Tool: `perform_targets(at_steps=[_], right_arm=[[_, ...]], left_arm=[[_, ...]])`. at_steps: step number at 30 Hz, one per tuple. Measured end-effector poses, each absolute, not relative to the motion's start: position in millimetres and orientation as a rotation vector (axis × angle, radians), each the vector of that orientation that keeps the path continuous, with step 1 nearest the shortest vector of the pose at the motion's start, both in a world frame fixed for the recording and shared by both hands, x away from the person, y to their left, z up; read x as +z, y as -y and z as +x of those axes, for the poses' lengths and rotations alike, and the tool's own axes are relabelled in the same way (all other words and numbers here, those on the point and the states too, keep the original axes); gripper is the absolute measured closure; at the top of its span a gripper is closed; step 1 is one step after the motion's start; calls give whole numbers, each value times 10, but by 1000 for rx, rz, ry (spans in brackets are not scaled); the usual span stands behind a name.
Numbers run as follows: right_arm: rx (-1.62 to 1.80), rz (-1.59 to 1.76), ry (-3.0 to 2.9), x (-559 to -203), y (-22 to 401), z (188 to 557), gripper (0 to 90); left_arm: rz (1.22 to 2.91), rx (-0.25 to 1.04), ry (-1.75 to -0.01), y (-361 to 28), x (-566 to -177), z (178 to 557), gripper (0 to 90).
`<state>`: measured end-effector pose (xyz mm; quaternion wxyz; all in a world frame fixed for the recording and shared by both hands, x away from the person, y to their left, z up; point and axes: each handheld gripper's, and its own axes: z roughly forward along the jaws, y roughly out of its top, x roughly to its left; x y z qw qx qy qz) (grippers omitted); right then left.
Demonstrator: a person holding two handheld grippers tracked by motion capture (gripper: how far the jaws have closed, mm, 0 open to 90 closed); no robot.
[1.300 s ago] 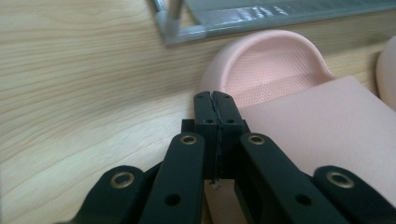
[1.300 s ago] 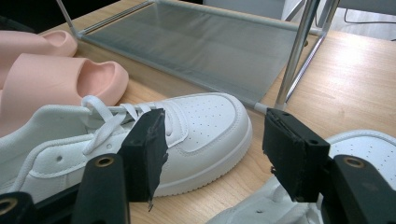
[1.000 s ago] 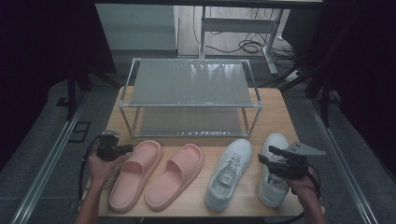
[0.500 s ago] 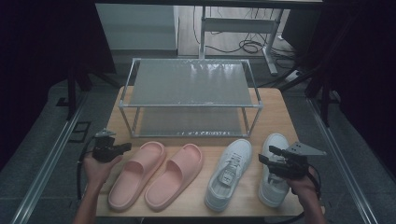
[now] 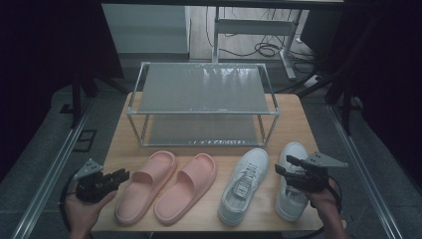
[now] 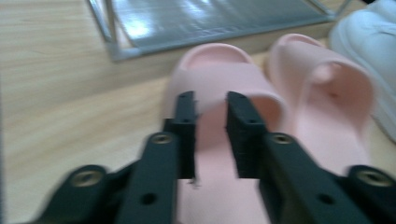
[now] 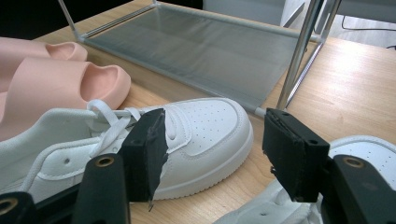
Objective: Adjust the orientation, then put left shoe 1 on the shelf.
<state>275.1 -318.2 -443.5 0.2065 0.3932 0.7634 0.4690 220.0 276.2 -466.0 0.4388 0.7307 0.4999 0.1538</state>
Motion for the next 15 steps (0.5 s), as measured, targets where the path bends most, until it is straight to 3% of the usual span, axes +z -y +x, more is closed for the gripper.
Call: perform_targets(at_steps=[4,15], right_arm=[[1307,1098,-2124,-4435,3186,2749,405],[1303,1094,-2122,-4433,3175,2737,404]], left_arm=[[1805,391,-1219,-2649,-4663,2043,648],[1889,325,-1197,-2307,-4811,2066,622]])
